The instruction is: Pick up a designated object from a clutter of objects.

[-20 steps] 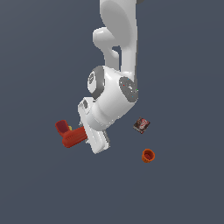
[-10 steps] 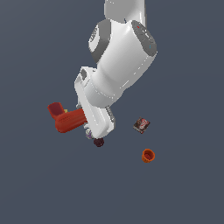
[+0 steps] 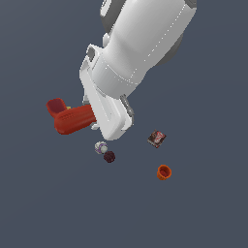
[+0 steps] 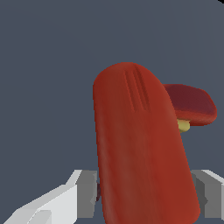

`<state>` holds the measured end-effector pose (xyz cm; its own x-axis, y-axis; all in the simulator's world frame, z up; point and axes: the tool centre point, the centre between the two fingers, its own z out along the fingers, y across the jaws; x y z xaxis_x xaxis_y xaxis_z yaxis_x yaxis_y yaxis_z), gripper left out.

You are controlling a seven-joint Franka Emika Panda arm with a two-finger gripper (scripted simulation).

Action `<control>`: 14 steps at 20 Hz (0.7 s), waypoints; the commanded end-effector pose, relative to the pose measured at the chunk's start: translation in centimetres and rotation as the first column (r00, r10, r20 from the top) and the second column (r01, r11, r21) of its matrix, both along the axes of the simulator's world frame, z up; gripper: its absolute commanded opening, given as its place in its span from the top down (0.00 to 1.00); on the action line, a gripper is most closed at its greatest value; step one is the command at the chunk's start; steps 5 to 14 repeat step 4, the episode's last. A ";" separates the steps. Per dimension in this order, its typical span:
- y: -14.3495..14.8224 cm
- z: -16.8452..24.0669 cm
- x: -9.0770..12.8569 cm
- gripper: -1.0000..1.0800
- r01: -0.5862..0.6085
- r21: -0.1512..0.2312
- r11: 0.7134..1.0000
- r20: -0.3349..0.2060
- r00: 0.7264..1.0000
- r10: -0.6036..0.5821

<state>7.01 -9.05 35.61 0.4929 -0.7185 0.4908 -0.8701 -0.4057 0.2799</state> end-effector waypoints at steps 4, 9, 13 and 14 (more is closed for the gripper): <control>0.1 1.1 0.1 1.00 0.000 -0.002 1.000 0.003 1.000 0.000; 0.1 1.1 0.1 1.00 0.000 -0.002 1.000 0.003 1.000 0.000; 0.1 1.1 0.1 1.00 0.000 -0.002 1.000 0.003 1.000 0.000; 0.1 1.1 0.1 1.00 0.000 -0.002 1.000 0.003 1.000 0.000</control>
